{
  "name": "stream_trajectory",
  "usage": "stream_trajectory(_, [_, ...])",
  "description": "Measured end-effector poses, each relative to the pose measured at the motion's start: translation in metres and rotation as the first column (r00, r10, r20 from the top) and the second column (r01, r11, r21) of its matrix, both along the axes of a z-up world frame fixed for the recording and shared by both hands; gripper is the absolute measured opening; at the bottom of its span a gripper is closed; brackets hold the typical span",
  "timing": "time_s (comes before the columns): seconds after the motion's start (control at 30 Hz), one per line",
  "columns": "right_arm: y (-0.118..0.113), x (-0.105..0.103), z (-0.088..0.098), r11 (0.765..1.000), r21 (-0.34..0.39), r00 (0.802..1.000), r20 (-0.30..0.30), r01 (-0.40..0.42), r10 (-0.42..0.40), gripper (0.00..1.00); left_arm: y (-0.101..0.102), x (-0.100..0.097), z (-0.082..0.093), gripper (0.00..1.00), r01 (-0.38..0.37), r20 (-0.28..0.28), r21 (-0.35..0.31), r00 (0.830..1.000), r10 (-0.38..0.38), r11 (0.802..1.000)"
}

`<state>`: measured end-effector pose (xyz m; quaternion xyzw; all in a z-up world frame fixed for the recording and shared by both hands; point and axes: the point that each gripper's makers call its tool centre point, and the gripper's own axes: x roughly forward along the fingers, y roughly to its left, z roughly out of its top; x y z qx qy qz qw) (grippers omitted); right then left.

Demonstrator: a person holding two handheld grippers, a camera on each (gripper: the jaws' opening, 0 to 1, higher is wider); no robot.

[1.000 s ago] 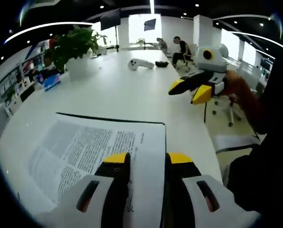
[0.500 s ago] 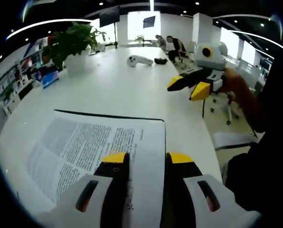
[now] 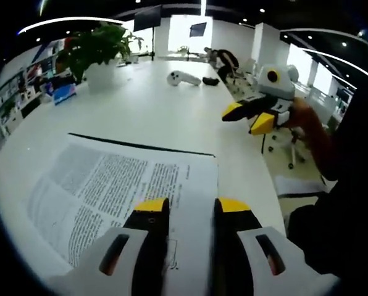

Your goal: Flip through the bound document one page at a time

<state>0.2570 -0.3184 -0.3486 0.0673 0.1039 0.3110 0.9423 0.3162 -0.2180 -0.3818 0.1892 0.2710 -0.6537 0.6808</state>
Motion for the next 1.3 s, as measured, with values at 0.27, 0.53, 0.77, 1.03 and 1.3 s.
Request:
stream_trajectory(0.27, [0.000, 0.001, 0.000, 1.000, -0.002, 1.000, 0.000, -0.001, 0.001, 0.31, 0.002, 0.001, 0.000, 0.32, -0.011, -0.068, -0.036, 0.998, 0.009, 0.999])
stream_trajectory(0.53, [0.001, 0.001, -0.003, 1.000, -0.006, 1.000, -0.011, -0.003, 0.003, 0.31, 0.001, 0.001, 0.001, 0.32, -0.026, -0.091, -0.061, 0.996, 0.021, 0.998])
stream_trajectory(0.77, [0.006, 0.002, -0.008, 1.000, -0.017, 1.000, -0.028, -0.010, 0.010, 0.31, 0.004, 0.003, 0.001, 0.31, -0.053, -0.108, -0.080, 0.993, 0.044, 0.995])
stream_trajectory(1.03, [0.018, 0.002, -0.007, 0.999, -0.009, 0.999, -0.032, -0.039, 0.039, 0.31, 0.007, 0.005, 0.002, 0.29, -0.080, -0.170, -0.100, 0.983, 0.062, 0.992])
stream_trajectory(1.3, [0.032, 0.004, -0.007, 0.998, 0.003, 0.997, -0.042, -0.068, 0.068, 0.31, 0.007, 0.006, 0.001, 0.28, -0.082, -0.186, -0.118, 0.981, 0.059, 0.990])
